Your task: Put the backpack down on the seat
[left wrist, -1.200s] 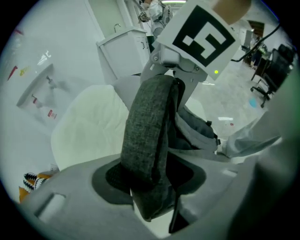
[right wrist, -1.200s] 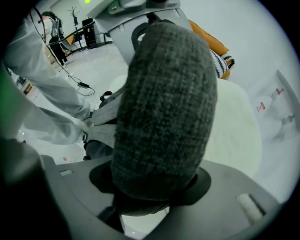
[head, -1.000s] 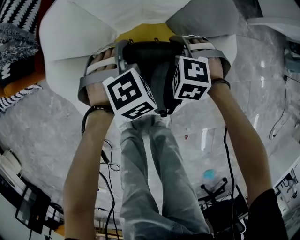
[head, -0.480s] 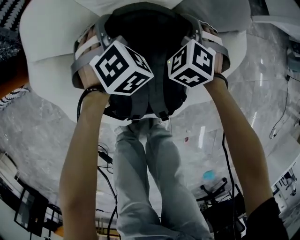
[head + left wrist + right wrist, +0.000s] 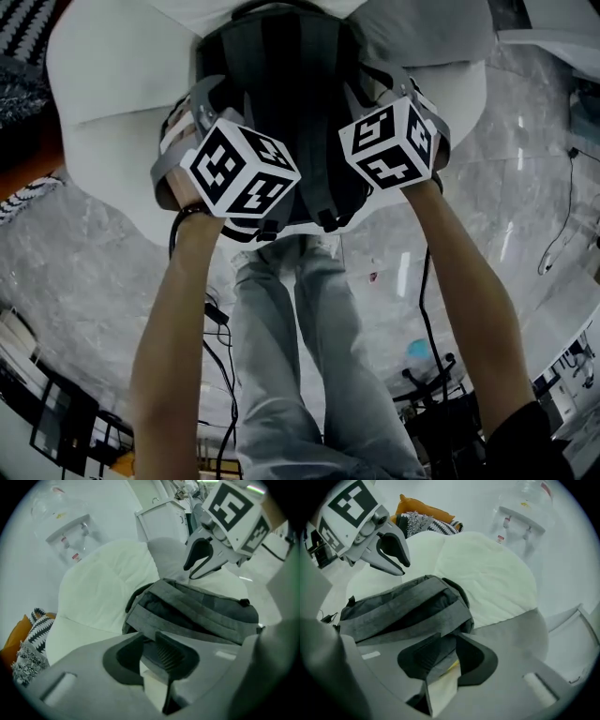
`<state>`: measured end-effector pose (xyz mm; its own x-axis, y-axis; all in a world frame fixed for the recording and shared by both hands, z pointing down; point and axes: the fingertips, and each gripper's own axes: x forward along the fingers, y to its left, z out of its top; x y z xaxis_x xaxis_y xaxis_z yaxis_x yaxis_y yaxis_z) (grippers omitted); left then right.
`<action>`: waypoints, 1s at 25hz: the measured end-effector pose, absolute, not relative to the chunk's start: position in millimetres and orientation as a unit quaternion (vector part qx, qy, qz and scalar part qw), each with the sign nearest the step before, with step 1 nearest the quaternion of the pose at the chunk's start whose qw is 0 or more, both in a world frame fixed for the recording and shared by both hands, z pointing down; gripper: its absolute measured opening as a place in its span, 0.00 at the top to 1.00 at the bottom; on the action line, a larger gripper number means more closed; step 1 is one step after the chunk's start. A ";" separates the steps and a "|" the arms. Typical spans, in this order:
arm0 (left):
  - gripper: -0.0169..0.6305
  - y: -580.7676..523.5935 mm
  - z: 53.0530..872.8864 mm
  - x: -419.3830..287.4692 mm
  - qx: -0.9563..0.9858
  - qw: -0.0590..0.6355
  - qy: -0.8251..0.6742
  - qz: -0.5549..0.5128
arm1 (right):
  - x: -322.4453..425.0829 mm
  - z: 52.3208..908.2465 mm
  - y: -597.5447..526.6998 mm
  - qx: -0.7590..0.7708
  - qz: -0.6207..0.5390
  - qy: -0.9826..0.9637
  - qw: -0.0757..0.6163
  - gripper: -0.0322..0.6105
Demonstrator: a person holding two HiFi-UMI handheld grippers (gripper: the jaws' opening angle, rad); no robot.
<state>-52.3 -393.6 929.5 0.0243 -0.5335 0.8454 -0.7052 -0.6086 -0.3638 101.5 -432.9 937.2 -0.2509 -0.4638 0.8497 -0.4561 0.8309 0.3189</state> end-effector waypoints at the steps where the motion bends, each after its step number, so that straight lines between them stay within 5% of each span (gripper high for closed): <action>1: 0.91 -388.5 930.8 -50.8 0.716 0.090 -0.432 0.540 | 100.2 939.4 -426.9 0.286 0.001 -0.791 0.542 0.81; 5: 0.97 -372.4 929.7 -44.6 0.736 0.174 -0.441 0.483 | 94.2 945.0 -403.7 0.270 0.020 -0.790 0.550 0.94; 15: 0.97 -339.0 897.3 -39.3 0.732 0.262 -0.468 0.419 | 78.8 908.9 -370.5 0.286 0.066 -0.797 0.527 0.94; 25: 0.97 -348.0 842.1 -39.8 0.725 0.322 -0.543 0.276 | 53.8 841.8 -370.7 0.350 0.150 -0.850 0.364 0.94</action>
